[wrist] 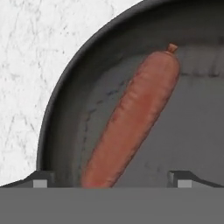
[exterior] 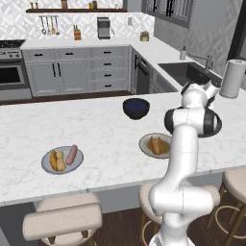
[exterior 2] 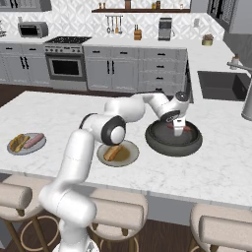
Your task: Place one bun and one sausage from the bowl on each plate.
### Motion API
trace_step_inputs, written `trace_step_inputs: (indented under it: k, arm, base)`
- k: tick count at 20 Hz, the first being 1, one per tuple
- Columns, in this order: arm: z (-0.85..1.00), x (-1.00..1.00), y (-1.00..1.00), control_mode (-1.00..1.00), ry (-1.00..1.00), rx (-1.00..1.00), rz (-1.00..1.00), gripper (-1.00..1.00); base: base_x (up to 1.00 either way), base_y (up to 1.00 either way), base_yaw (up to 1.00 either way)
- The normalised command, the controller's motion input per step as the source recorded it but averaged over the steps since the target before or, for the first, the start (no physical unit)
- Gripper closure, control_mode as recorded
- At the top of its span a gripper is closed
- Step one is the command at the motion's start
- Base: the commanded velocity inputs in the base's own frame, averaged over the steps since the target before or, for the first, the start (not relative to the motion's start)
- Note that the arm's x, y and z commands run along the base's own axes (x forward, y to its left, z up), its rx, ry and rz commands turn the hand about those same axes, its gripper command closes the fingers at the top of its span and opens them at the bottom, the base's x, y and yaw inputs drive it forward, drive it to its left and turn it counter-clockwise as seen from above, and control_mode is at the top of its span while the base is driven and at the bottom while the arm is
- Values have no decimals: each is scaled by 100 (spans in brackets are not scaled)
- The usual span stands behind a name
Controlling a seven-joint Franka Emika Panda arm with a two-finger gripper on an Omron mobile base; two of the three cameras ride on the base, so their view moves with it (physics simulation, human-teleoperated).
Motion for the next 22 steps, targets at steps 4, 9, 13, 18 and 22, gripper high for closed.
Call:
trace_step_inputs:
  k: [4, 9, 13, 18, 22]
  arm:
    - [-40, 44, -17, -100, 8, 0, 0, -100]
    - [-75, 1, -2, -100, 8, -7, 0, 100]
    - [-54, -21, 0, -100, 1, -3, 0, 100]
    - [12, -37, 0, -100, -6, 4, 0, 100]
    - [61, -63, 9, -100, -4, 5, 0, 100]
  base:
    - [0, 0, 0]
    - [0, 0, 0]
    - [0, 0, 0]
    - [0, 0, 0]
    - [0, 0, 0]
